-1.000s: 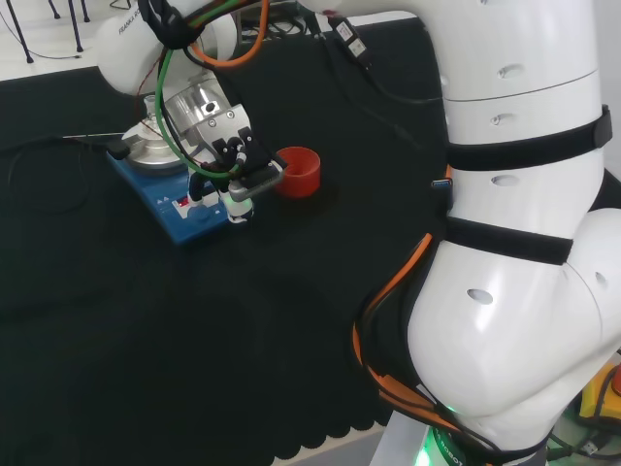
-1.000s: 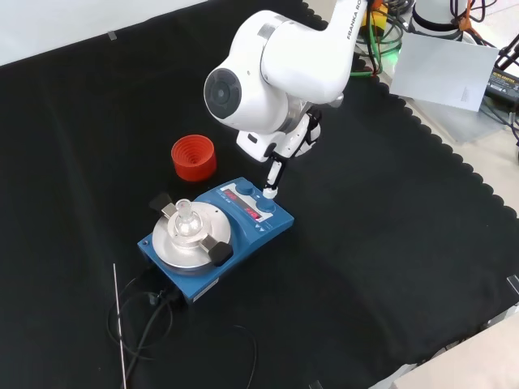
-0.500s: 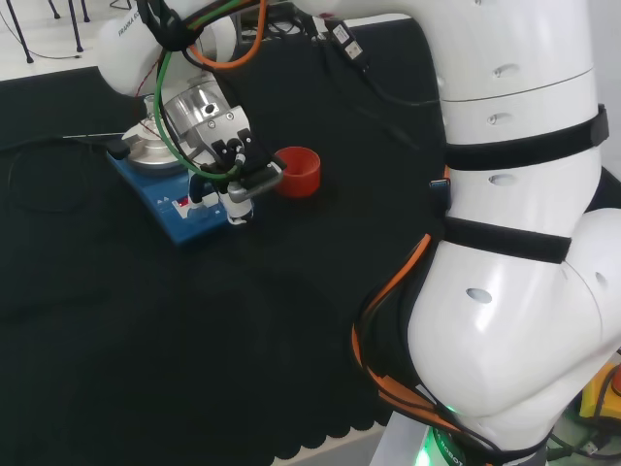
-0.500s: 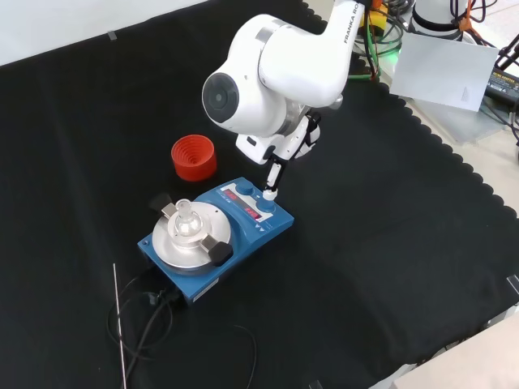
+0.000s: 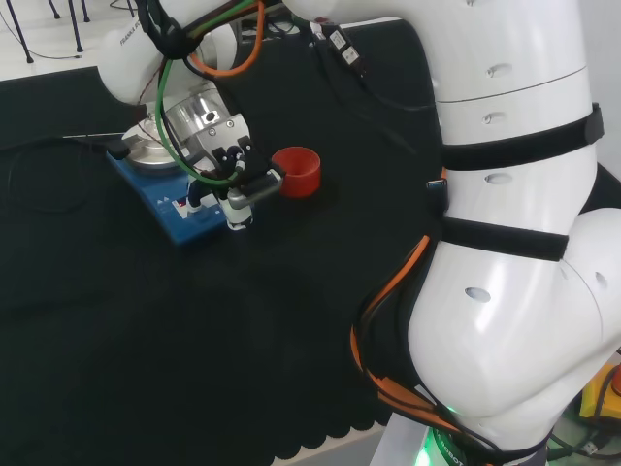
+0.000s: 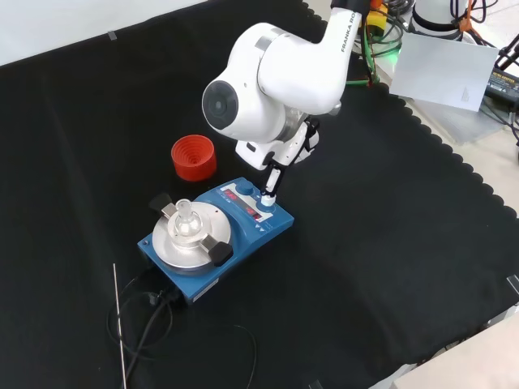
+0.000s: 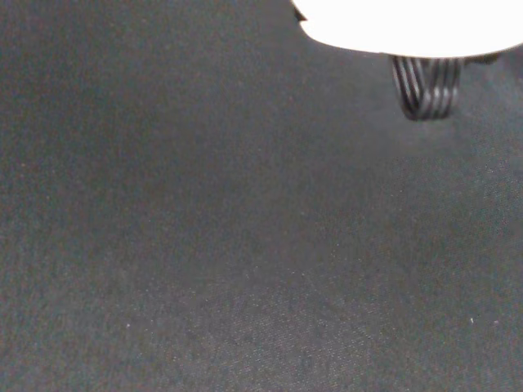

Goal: Turn on the heater.

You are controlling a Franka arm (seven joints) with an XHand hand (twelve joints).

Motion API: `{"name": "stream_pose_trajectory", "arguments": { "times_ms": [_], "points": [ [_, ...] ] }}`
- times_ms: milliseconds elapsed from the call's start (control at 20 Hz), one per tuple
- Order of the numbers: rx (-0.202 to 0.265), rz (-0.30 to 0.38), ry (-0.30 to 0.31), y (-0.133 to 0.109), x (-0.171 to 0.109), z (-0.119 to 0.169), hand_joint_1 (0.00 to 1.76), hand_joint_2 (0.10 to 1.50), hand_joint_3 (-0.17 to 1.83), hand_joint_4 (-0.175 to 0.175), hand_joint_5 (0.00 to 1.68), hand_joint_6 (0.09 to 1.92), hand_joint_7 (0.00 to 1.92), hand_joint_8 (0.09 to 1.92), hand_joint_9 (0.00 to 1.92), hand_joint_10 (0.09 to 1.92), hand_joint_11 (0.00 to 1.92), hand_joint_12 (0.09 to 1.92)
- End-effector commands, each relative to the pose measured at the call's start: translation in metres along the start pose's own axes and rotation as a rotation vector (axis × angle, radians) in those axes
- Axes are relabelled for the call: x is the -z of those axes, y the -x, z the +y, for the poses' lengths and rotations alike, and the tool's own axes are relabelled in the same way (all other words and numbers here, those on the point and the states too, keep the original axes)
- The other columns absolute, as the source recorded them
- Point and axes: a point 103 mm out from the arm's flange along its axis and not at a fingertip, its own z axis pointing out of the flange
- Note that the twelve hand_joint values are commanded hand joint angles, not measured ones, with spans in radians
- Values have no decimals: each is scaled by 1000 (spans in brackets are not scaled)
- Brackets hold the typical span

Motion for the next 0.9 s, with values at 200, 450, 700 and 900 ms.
{"name": "stream_pose_trajectory", "arguments": {
  "times_ms": [200, 450, 700, 900],
  "points": [
    [9, 15, 3, 3, 2, -4, 1592, 497, 1328, 2, 292, 87, 1715, 1920, 1920, 1682, 1920, 1545],
    [11, 28, 45, 8, 23, -23, 1592, 497, 1329, 2, 294, 87, 1715, 1920, 1920, 1681, 1920, 1544],
    [-4, 33, 81, 15, 42, -47, 1592, 497, 1330, 1, 296, 87, 1715, 1920, 1920, 1681, 1920, 1542],
    [-15, 38, 102, 20, 49, -62, 1592, 497, 1331, 1, 298, 87, 1716, 1920, 1920, 1680, 1920, 1541]
  ]
}}
